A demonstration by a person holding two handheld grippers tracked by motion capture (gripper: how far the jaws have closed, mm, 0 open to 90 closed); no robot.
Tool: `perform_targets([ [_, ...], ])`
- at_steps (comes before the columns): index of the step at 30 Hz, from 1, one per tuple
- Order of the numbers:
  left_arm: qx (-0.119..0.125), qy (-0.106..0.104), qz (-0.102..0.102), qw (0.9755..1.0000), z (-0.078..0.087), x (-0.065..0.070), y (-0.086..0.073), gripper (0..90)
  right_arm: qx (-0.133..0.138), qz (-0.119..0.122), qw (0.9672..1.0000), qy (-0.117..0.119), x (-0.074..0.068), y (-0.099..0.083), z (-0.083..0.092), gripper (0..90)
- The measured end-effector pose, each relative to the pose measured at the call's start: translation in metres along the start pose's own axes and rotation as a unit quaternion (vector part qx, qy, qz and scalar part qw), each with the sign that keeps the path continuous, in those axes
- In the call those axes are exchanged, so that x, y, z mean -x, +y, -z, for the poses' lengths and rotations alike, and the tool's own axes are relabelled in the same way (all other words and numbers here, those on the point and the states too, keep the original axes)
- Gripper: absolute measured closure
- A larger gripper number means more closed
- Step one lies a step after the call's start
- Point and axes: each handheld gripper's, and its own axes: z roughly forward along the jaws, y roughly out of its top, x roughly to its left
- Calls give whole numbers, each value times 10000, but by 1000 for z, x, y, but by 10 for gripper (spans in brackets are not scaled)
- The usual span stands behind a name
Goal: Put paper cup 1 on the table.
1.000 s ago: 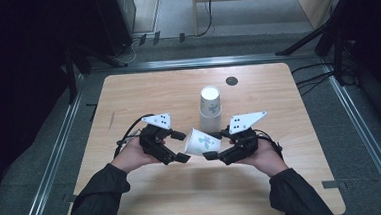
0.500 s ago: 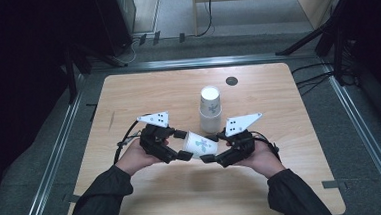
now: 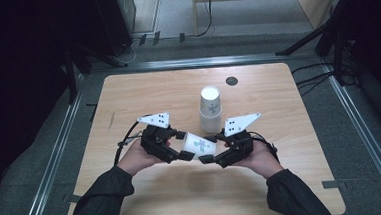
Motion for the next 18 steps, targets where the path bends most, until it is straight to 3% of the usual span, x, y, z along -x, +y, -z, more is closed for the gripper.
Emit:
perform_targets([
  [18, -53, 4, -99, 9999, 2, 2, 1, 274, -73, 16, 10000, 9, 0, 0, -1, 342],
])
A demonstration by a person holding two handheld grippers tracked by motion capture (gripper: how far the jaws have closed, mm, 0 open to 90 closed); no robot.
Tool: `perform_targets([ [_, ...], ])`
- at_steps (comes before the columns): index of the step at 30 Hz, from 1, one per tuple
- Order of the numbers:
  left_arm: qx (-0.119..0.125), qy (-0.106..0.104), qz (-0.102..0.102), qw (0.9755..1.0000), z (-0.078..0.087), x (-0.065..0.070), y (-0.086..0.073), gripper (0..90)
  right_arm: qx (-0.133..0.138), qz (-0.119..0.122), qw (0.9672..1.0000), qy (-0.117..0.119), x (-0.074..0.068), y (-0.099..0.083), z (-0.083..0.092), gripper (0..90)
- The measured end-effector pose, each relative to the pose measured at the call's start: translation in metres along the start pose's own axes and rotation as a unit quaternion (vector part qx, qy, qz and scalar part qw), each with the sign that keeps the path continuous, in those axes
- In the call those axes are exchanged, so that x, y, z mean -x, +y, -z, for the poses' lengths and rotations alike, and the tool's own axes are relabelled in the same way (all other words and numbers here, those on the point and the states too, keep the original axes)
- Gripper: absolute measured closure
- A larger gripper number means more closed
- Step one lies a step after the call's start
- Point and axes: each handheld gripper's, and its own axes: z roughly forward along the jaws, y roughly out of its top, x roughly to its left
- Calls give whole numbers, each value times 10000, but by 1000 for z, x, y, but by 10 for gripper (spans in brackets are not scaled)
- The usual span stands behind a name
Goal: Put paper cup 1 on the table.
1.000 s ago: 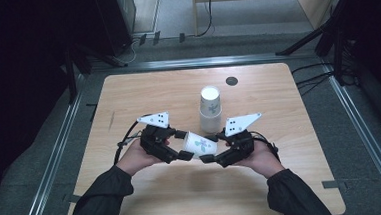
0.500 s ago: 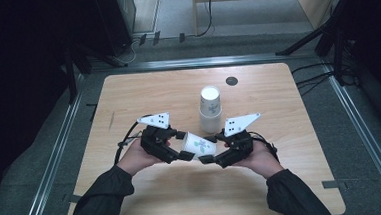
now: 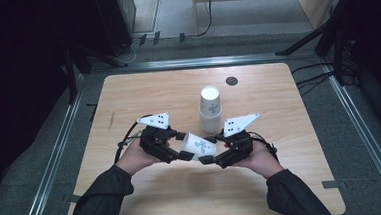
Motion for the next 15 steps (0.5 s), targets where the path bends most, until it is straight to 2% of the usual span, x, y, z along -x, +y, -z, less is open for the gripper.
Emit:
perform_targets([
  [4, 4, 4, -5, 10000, 0, 0, 0, 277, -12, 0, 10000, -18, 0, 0, 0, 339],
  [10, 25, 8, -4, 10000, 2, 0, 0, 276, -146, 30, 9998, -114, -1, 0, -2, 275],
  [15, 102, 99, 45, 9999, 15, -3, 0, 276, -264, -1, 9995, -151, 0, -2, -3, 255],
])
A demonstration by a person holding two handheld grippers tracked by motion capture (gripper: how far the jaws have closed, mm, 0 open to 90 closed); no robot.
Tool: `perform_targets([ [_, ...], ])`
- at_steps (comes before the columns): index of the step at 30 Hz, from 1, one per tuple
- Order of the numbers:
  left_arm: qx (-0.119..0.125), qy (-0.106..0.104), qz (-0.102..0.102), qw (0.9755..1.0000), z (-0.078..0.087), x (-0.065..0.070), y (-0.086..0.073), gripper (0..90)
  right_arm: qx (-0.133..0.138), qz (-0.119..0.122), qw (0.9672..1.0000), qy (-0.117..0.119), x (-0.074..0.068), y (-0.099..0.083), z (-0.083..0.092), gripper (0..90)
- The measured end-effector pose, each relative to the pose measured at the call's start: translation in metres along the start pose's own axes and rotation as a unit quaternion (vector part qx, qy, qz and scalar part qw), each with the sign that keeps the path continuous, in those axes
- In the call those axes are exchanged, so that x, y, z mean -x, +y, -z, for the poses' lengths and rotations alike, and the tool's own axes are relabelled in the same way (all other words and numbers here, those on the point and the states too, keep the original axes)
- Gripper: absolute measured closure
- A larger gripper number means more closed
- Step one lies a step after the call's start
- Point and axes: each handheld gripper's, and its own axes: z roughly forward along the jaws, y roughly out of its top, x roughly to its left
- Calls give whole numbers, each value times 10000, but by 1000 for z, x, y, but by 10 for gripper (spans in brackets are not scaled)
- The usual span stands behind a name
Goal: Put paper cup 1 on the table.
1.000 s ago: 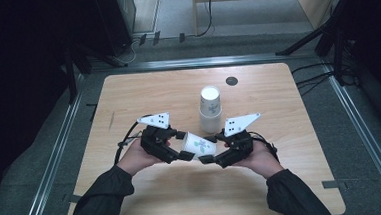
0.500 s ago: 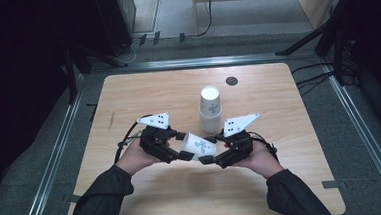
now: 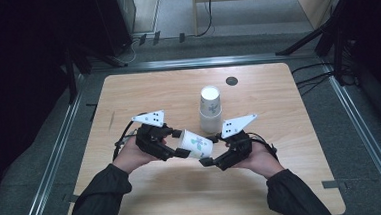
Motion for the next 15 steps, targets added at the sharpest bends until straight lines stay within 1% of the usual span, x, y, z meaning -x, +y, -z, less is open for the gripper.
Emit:
perform_targets([
  [1, 25, 46, 8, 10000, 2, 0, 0, 276, -17, -5, 10000, -13, 1, -1, 0, 254],
  [3, 20, 62, -7, 10000, 5, -1, 0, 275, -36, -6, 10000, -50, 1, -1, 1, 254],
  [4, 49, 120, 9, 9999, 10, -2, 0, 275, -80, -9, 9999, -142, 2, -3, 2, 253],
  [5, 32, 153, 40, 9999, 12, -3, 0, 275, -109, -22, 9998, -185, 3, -4, 3, 253],
  [6, 14, 216, 21, 9998, 15, -4, 1, 275, -123, -67, 9997, -202, 3, -4, 3, 253],
  [10, -160, 440, 32, 9989, 25, -7, 1, 274, -212, -96, 9990, -374, 4, -8, 5, 253],
  [12, -211, 576, 83, 9981, 30, -9, 0, 274, -272, -119, 9983, -510, 6, -10, 5, 253],
  [14, -282, 708, 155, 9970, 37, -12, -1, 275, -321, -151, 9976, -591, 7, -12, 4, 251],
  [15, -282, 708, 155, 9970, 37, -12, -1, 275, -309, -194, 9975, -611, 7, -13, 4, 245],
])
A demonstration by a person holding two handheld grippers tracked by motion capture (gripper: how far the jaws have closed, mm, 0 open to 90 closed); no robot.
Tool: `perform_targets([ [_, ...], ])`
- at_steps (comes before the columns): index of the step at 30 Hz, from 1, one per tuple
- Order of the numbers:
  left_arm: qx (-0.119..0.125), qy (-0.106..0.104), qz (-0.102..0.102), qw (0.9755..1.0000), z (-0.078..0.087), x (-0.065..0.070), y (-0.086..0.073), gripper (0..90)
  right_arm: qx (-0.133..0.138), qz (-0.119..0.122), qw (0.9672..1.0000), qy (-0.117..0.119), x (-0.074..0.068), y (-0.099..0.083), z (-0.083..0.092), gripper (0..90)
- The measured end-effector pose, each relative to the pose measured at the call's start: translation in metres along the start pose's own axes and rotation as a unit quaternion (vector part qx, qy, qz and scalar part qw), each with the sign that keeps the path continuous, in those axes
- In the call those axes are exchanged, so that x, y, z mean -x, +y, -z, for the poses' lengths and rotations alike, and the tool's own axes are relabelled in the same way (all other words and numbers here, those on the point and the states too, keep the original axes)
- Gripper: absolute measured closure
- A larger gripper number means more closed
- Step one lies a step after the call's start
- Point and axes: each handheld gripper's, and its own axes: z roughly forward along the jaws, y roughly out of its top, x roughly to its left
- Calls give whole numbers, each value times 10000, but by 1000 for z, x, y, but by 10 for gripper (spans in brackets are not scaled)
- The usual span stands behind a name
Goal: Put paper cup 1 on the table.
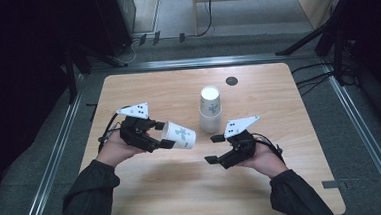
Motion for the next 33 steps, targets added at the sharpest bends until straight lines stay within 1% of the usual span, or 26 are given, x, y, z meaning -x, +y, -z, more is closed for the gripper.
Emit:
perform_targets([
  [1, -39, 63, 31, 10000, 3, -2, -1, 275, 0, 0, 10000, 0, 0, 0, 0, 245],
  [2, -83, 146, 83, 9998, 10, -6, -2, 275, 49, -80, 9999, -37, 1, -1, 0, 241],
  [3, -127, 219, 112, 9996, 13, -8, -3, 275, 63, -100, 9999, -33, 1, -1, 0, 235],
  [4, -127, 219, 112, 9996, 13, -8, -3, 274, 63, -100, 9999, -33, 1, -1, 0, 235],
  [5, -282, 373, 128, 9988, 19, -11, -4, 274, 119, -115, 9998, -72, 1, -2, 0, 229],
  [7, -398, 489, 181, 9978, 24, -15, -5, 274, 98, -140, 9998, -116, 1, -3, 0, 227],
  [8, -453, 613, 181, 9969, 26, -17, -5, 275, 84, -135, 9997, -158, 1, -4, 0, 226],
  [9, -541, 694, 196, 9959, 27, -18, -6, 274, 86, -130, 9997, -177, 2, -4, 0, 227],
  [10, -588, 783, 212, 9950, 28, -20, -7, 274, 85, -169, 9997, -166, 1, -6, 0, 226],
  [11, -588, 783, 212, 9950, 28, -20, -7, 274, 85, -169, 9997, -166, 1, -6, 0, 226],
  [12, -684, 863, 233, 9936, 28, -21, -8, 274, 74, -165, 9997, -170, 2, -7, 0, 226],
  [13, -857, 977, 269, 9912, 28, -25, -10, 274, 17, -156, 9997, -175, 1, -9, 1, 226],
  [16, -1032, 1066, 401, 9881, 26, -30, -13, 274, -62, -212, 9994, -258, 2, -11, 2, 226],
  [18, -1190, 1172, 419, 9851, 26, -33, -17, 273, -61, -258, 9992, -313, 4, -11, 3, 227],
  [21, -1365, 1255, 471, 9815, 28, -37, -23, 273, 4, -393, 9985, -389, 11, -9, 2, 230],
  [22, -1365, 1255, 471, 9815, 28, -37, -23, 273, 10, -433, 9982, -417, 13, -8, 2, 231],
  [23, -1422, 1335, 497, 9795, 29, -38, -25, 273, 1, -475, 9980, -422, 14, -8, 1, 232],
  [24, -1527, 1495, 511, 9756, 31, -41, -26, 273, -25, -511, 9977, -440, 15, -8, -1, 233],
  [25, -1527, 1495, 511, 9756, 31, -41, -26, 273, -25, -511, 9977, -440, 15, -8, -1, 233],
  [26, -1590, 1589, 592, 9726, 33, -46, -28, 273, -106, -507, 9976, -455, 16, -9, -2, 233],
  [27, -1590, 1610, 644, 9719, 34, -48, -29, 273, -142, -520, 9975, -455, 16, -10, -3, 233],
  [28, -1590, 1610, 644, 9719, 34, -48, -29, 273, -151, -496, 9976, -454, 15, -10, -3, 233],
  [30, -1720, 1646, 712, 9686, 34, -56, -31, 273, -122, -484, 9978, -440, 14, -9, -3, 233],
  [31, -1720, 1646, 712, 9686, 34, -56, -31, 272, -122, -484, 9978, -440, 14, -9, -3, 233],
  [32, -1839, 1730, 723, 9649, 35, -60, -30, 272, -99, -501, 9976, -459, 14, -9, -2, 233],
  [33, -1895, 1787, 743, 9626, 35, -62, -30, 272, -76, -554, 9972, -490, 15, -9, -1, 233],
])
